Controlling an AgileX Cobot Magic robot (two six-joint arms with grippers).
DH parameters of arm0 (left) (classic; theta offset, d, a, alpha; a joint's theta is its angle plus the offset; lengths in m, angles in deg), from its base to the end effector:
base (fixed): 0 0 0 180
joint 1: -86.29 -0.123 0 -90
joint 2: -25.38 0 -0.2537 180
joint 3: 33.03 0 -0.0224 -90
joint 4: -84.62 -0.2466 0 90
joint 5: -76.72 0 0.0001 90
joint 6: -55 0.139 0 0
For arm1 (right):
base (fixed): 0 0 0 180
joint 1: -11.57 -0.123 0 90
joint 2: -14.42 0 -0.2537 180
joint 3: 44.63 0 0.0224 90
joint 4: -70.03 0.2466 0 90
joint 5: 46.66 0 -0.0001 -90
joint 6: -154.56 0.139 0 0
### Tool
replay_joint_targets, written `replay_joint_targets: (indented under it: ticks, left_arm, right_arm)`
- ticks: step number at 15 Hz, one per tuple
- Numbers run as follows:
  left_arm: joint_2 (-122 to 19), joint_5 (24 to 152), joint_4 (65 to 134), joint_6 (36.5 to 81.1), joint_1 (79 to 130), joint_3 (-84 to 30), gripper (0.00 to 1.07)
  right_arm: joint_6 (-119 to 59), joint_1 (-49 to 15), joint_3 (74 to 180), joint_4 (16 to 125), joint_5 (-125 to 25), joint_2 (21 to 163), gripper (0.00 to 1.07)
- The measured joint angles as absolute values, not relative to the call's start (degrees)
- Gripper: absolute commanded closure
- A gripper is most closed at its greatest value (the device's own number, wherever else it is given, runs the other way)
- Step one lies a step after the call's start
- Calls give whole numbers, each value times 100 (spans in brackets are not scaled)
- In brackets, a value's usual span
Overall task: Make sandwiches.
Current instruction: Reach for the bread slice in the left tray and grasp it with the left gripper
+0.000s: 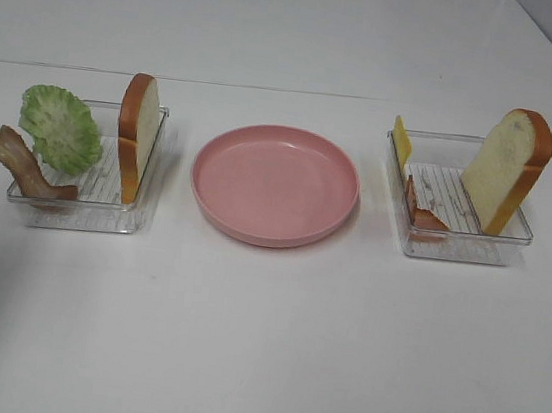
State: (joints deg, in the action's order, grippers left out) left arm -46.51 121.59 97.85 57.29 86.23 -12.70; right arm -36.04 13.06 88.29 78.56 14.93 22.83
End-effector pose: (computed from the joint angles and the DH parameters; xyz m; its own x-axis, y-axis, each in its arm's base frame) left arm 0.2631 -0.0222 0.2777 -0.7313 -0.1239 -0.6707 0.0194 0.9792 -0.2021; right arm 0.0629 0.0165 0.2560 -0.4377 -0.1012 -0.8934 -0.1412 0.9891 -0.0428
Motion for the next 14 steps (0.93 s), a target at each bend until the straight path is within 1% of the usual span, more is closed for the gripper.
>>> replay_joint_targets:
  ticks: [1, 2, 3, 5, 7, 8, 11, 12, 13, 14]
  left_arm:
    - [-5127, 12267, 9911, 5787, 8692, -1654, 26]
    - [-6072, 12583, 10083, 5832, 8938, -2537, 26]
    - [-6479, 12777, 10129, 5815, 9076, -2955, 26]
    - [-7269, 13224, 10146, 5626, 9419, -3786, 26]
    - [-8049, 13677, 9997, 5196, 9809, -4651, 26]
    - [-8192, 13751, 9923, 5053, 9889, -4874, 26]
    - [-9126, 14284, 9247, 4285, 10359, -5934, 26]
    - [-9269, 14370, 9115, 4165, 10422, -6095, 26]
    - [-9642, 14576, 8788, 3861, 10588, -6507, 26]
    - [-9997, 14594, 8594, 3753, 10668, -6782, 28]
  right_arm:
    - [-3604, 1306, 8829, 7856, 1493, 2283, 24]
    - [-3604, 1306, 8829, 7856, 1493, 2283, 24]
    - [-3604, 1306, 8829, 7856, 1493, 2283, 24]
    - [-3604, 1306, 8829, 7856, 1493, 2283, 24]
    - [-3604, 1306, 8829, 7856, 1493, 2283, 24]
    - [-3604, 1306, 8829, 7856, 1493, 2283, 24]
    - [-3604, 1306, 8829, 7856, 1493, 2283, 24]
    - [-3604, 1306, 8829, 7856, 1493, 2283, 24]
    - [-3604, 1306, 8829, 7856, 1493, 2283, 24]
    - [-3604, 1306, 8829, 7856, 1493, 2283, 24]
